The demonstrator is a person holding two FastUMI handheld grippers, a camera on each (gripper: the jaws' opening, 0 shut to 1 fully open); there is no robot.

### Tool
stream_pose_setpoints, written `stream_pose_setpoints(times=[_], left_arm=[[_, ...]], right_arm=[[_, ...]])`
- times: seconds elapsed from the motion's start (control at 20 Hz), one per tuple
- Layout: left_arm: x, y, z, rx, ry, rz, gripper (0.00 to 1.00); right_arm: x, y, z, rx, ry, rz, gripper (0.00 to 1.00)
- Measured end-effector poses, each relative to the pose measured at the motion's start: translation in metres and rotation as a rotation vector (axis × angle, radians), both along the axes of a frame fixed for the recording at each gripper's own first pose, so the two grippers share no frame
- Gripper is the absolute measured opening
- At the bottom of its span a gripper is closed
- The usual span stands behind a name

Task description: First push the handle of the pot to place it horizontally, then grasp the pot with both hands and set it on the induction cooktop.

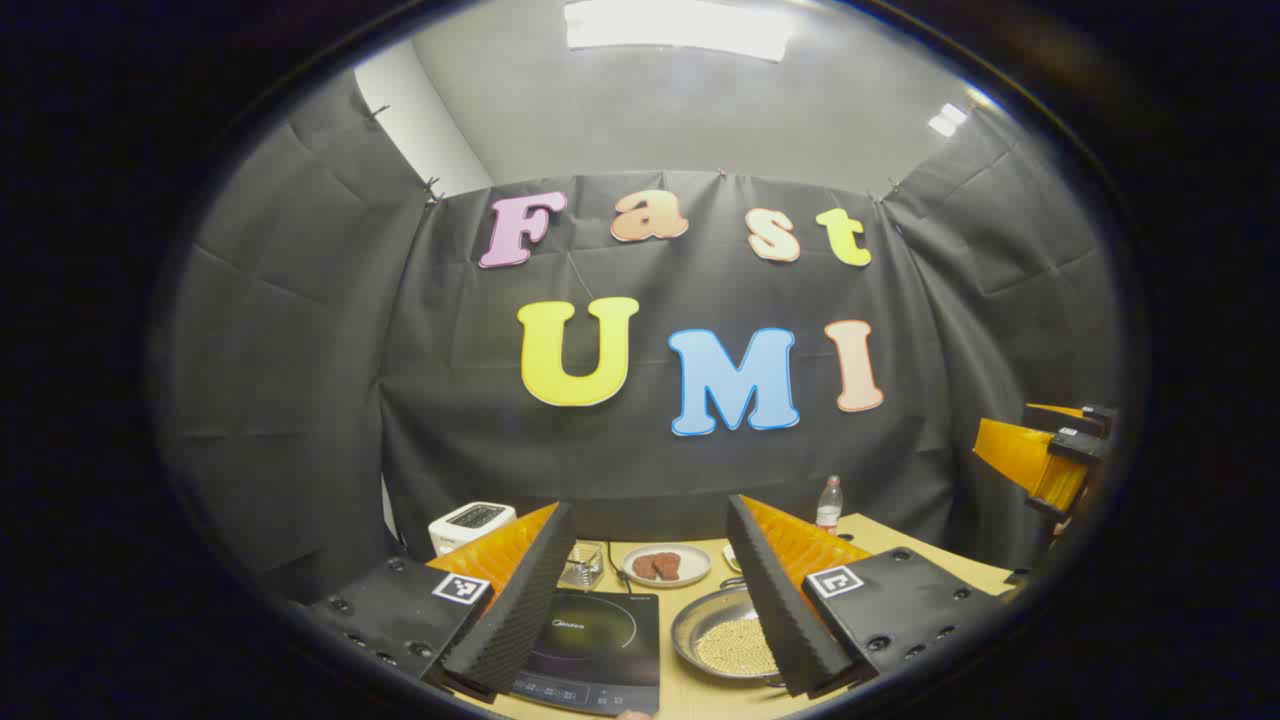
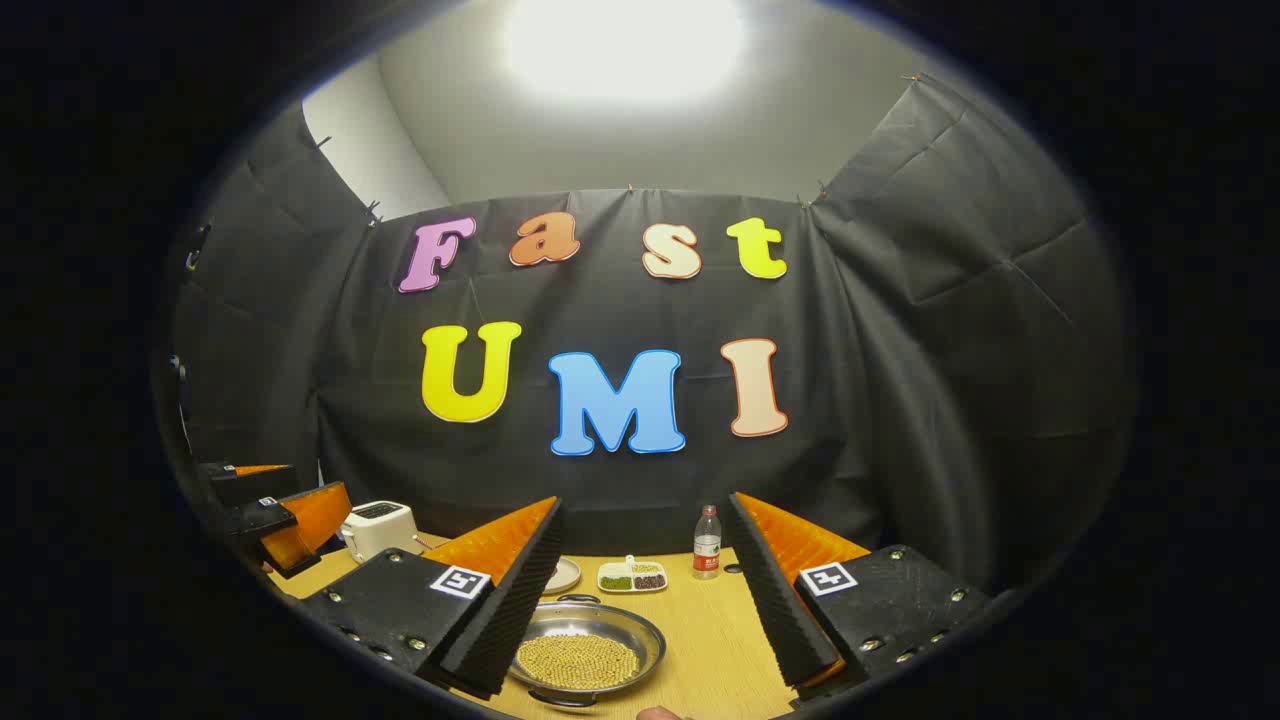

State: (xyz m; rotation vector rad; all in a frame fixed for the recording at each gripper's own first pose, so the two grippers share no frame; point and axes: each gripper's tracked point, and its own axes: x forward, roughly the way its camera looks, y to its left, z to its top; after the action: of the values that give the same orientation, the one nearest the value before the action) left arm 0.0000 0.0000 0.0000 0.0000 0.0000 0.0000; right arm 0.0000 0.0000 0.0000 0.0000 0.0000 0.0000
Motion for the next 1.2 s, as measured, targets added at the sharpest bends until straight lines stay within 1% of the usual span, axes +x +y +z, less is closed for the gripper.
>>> stream_pose_setpoints(times=[0.1, 0.15, 0.2, 0.25, 0.3, 0.4, 0.55, 0.6, 1.05, 1.1, 1.15, 1.2], left_arm=[[-0.001, 0.000, 0.000, 0.005, -0.001, 0.002, 0.99], [-0.001, 0.000, -0.002, 0.002, -0.001, 0.002, 0.94], [-0.001, 0.000, -0.002, -0.001, 0.002, 0.003, 1.00], [-0.001, 0.001, -0.005, -0.002, 0.006, 0.003, 0.94], [-0.001, 0.001, -0.005, -0.001, 0.007, 0.006, 1.00], [-0.001, 0.002, -0.003, 0.005, 0.001, 0.005, 0.94], [-0.002, 0.001, 0.001, 0.013, -0.011, 0.005, 0.94], [-0.002, 0.000, 0.000, 0.014, -0.013, 0.004, 0.99], [0.000, -0.008, 0.000, 0.017, -0.011, -0.007, 0.99], [0.001, -0.008, 0.001, 0.016, -0.013, -0.008, 0.94], [0.000, -0.008, 0.001, 0.015, -0.016, -0.009, 0.94], [0.000, -0.009, 0.001, 0.015, -0.018, -0.009, 0.99]], right_arm=[[0.001, 0.002, -0.004, -0.002, 0.008, 0.011, 0.97], [0.002, 0.004, -0.005, -0.004, 0.014, 0.016, 0.97], [0.001, 0.004, -0.006, -0.006, 0.018, 0.018, 0.97], [0.002, 0.004, -0.006, -0.005, 0.021, 0.020, 0.97], [0.001, 0.005, -0.006, -0.002, 0.019, 0.021, 0.97], [0.002, 0.004, -0.004, -0.002, 0.013, 0.020, 0.96], [0.001, 0.002, -0.004, -0.004, 0.008, 0.019, 0.97], [0.002, 0.002, -0.005, -0.002, 0.010, 0.020, 0.97], [0.004, -0.005, -0.009, 0.001, 0.030, 0.017, 0.97], [0.004, -0.005, -0.009, 0.001, 0.033, 0.020, 0.96], [0.004, -0.005, -0.009, 0.001, 0.035, 0.020, 0.97], [0.004, -0.006, -0.009, -0.002, 0.035, 0.020, 0.97]])
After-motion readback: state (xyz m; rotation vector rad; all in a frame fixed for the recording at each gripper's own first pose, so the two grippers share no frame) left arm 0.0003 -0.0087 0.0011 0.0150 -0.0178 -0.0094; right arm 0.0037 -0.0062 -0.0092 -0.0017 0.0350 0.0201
